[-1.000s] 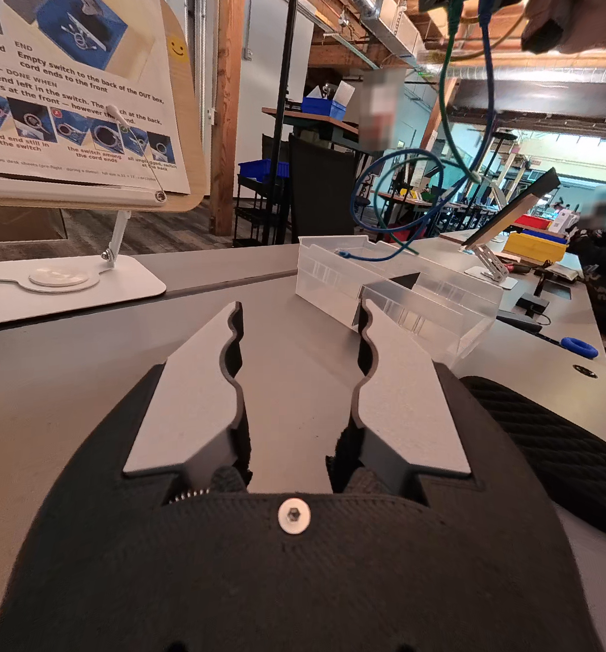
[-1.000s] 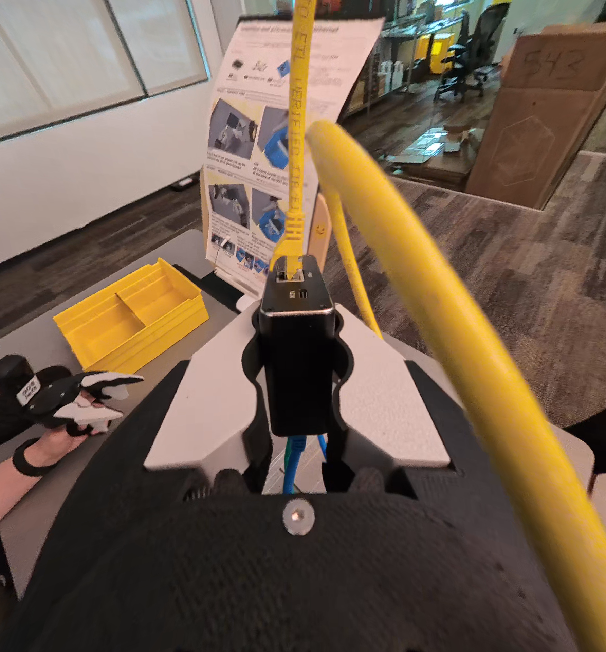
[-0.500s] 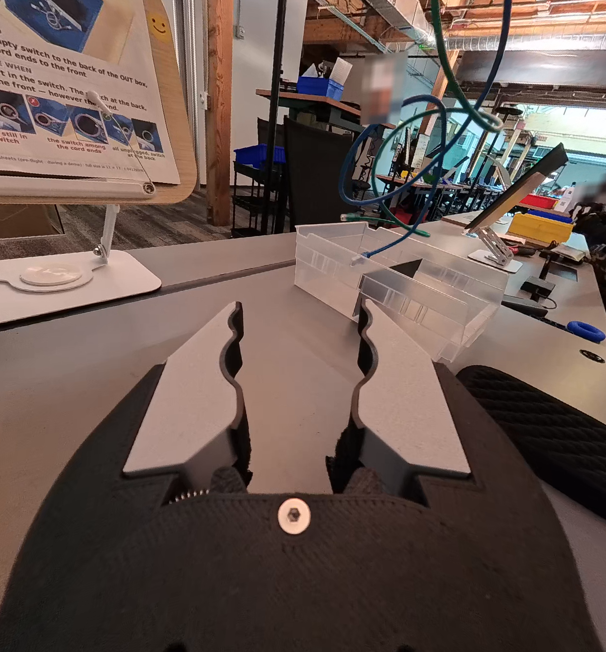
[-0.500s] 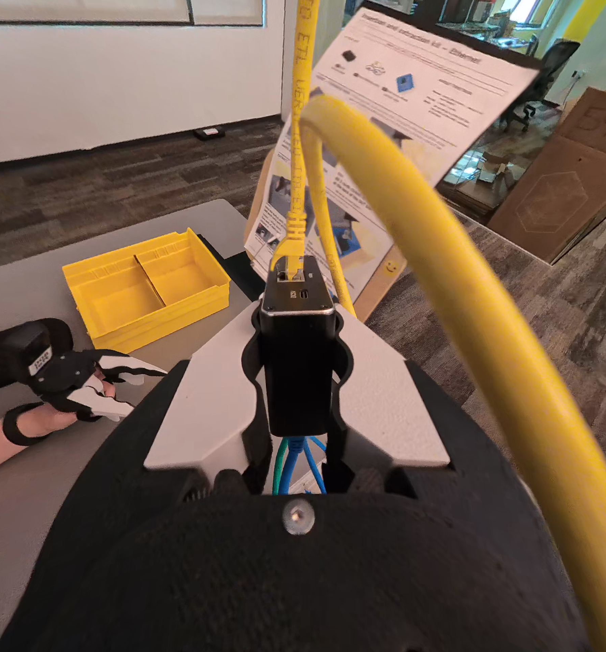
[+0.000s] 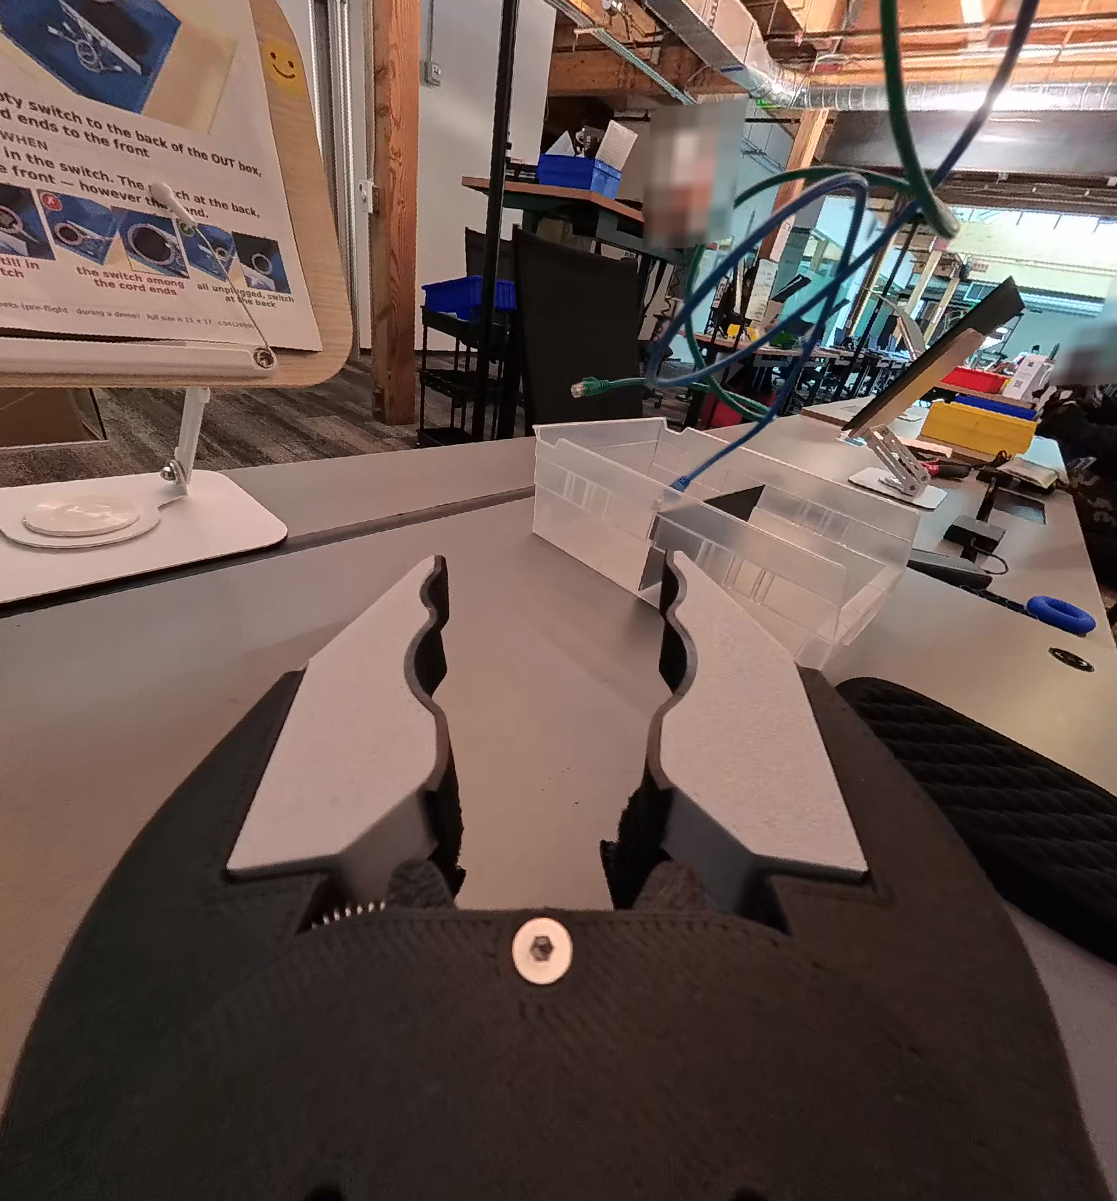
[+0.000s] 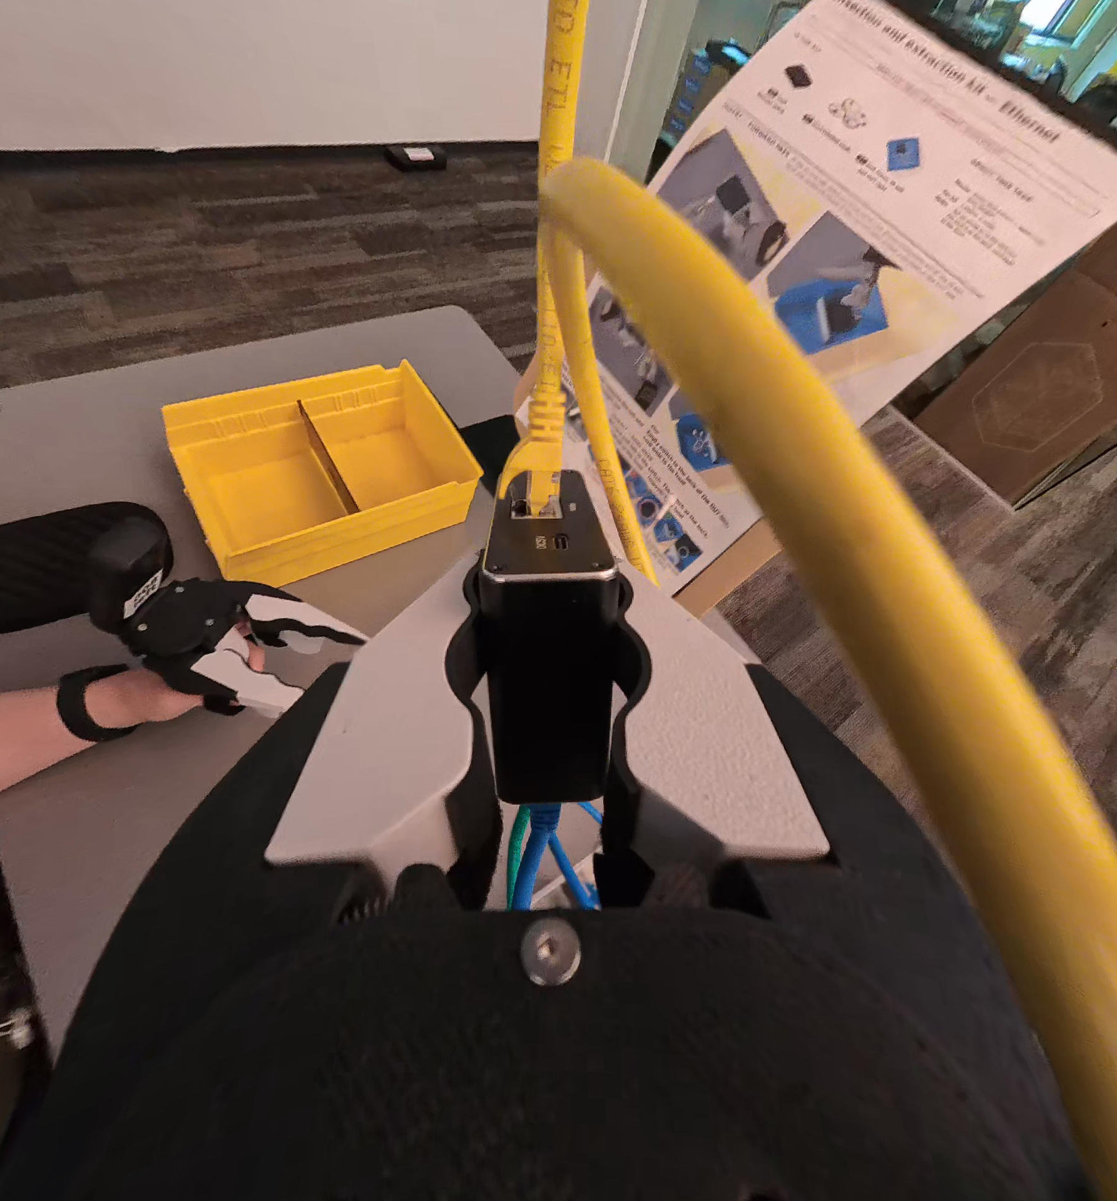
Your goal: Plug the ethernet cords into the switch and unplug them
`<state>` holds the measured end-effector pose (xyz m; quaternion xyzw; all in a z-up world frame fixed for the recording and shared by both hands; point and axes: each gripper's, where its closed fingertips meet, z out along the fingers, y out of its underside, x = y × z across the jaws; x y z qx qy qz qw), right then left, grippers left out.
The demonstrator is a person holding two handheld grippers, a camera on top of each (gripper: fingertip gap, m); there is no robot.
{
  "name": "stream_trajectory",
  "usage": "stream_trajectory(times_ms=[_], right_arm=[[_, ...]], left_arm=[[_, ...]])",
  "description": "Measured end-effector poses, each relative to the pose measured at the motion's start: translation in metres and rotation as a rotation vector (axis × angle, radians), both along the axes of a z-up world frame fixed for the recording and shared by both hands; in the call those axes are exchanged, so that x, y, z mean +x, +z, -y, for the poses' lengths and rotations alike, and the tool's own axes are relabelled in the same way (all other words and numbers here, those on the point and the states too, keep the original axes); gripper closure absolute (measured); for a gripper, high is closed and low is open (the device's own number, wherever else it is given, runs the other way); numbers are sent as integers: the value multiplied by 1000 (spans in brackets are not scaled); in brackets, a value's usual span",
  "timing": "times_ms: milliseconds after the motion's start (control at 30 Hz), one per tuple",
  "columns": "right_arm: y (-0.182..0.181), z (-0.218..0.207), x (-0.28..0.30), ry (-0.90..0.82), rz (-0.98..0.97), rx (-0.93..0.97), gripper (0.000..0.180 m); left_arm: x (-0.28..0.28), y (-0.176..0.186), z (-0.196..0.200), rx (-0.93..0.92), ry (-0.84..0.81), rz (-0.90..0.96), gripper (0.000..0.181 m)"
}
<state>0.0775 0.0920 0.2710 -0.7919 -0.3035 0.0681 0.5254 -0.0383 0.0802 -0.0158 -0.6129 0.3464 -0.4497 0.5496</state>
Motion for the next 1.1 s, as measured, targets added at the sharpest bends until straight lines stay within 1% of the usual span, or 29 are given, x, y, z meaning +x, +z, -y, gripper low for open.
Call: stream_trajectory(times_ms=[133, 267, 367, 467, 633, 767, 833, 900, 967, 1100], right_arm=[[-12, 15, -9, -9, -10, -60, 146], [-27, 29, -17, 9, 28, -89, 146], [-37, 32, -16, 19, 36, -115, 146], [-47, 19, -4, -13, 42, -132, 146], [-58, -24, 19, -52, 133, -124, 146], [-70, -50, 17, 65, 278, -56, 146], [-74, -62, 19, 90, 311, 6, 146], [-76, -70, 22, 109, 300, 62, 146], [-79, -72, 28, 119, 241, 86, 146], [-98, -64, 61, 94, 107, 53, 146]], left_arm=[[0, 1, 1, 4, 0, 2, 116], [1, -2, 0, -7, -3, -6, 116], [1, -1, 0, -8, -4, -1, 116], [2, -1, 2, -11, -10, 0, 116], [5, -4, 5, -13, -19, -9, 116], [8, -6, 7, -5, -25, -20, 116], [9, -8, 7, -2, -26, -28, 116], [9, -11, 7, -4, -27, -36, 116], [9, -12, 7, -5, -24, -42, 116], [7, -10, 6, -6, -20, -33, 116]])
